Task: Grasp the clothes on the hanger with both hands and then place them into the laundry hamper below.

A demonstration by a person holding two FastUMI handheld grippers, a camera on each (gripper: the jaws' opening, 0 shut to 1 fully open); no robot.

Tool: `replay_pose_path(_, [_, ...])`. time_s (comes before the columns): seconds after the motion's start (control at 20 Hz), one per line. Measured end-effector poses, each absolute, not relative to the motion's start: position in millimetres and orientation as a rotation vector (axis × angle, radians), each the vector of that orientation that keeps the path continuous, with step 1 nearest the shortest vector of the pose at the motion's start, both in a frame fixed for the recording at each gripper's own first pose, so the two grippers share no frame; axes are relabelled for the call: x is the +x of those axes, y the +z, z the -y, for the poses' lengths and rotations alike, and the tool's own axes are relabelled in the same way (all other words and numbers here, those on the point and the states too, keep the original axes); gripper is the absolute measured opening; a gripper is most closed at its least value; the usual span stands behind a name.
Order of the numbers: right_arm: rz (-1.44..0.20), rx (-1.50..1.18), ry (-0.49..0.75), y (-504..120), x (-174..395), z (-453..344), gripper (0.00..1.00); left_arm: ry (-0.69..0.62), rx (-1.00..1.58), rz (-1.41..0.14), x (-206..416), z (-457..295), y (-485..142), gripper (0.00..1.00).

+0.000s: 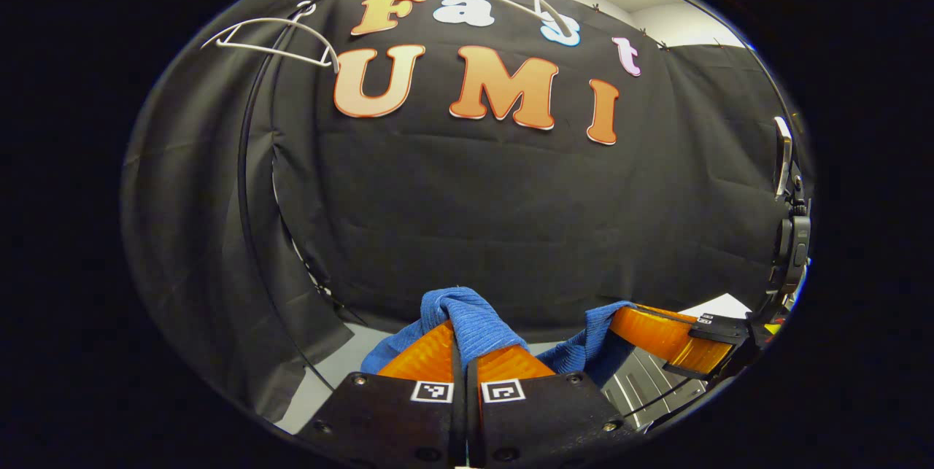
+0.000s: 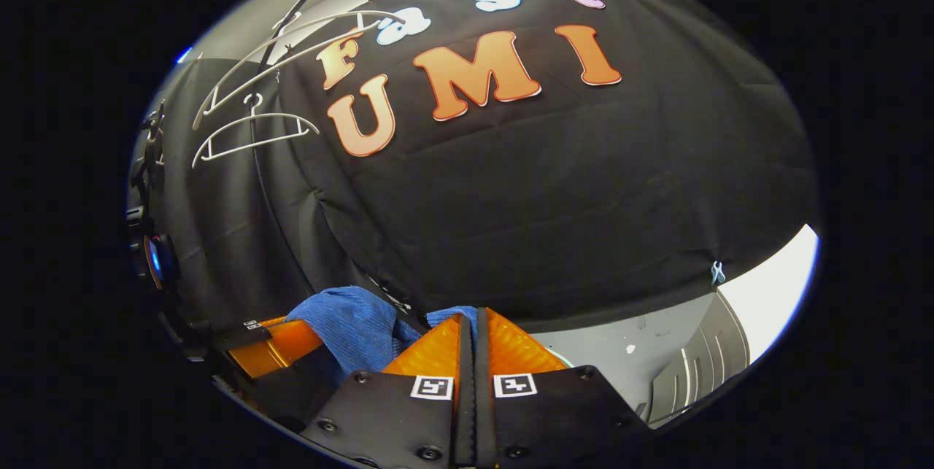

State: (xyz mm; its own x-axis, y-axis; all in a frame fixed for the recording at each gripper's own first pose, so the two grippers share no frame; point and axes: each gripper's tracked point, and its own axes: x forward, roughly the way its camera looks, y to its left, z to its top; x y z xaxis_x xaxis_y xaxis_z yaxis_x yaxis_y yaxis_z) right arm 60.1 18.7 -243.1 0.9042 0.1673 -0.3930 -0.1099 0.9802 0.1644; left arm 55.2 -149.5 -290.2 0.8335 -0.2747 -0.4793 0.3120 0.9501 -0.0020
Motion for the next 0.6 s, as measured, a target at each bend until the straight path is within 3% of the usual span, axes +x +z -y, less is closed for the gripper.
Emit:
replay_pose_path(0.15, [-0.424,0.141,0.08,-258,52,-3,0.07,-0.289,0.037,-0.572,44,139,-318,0.01])
replay_pose_path(0.6, [-0.549,0.094,0.056,-332,34,8,0.07,-0.175,0.056,-0.758,1,93,-400,0.01])
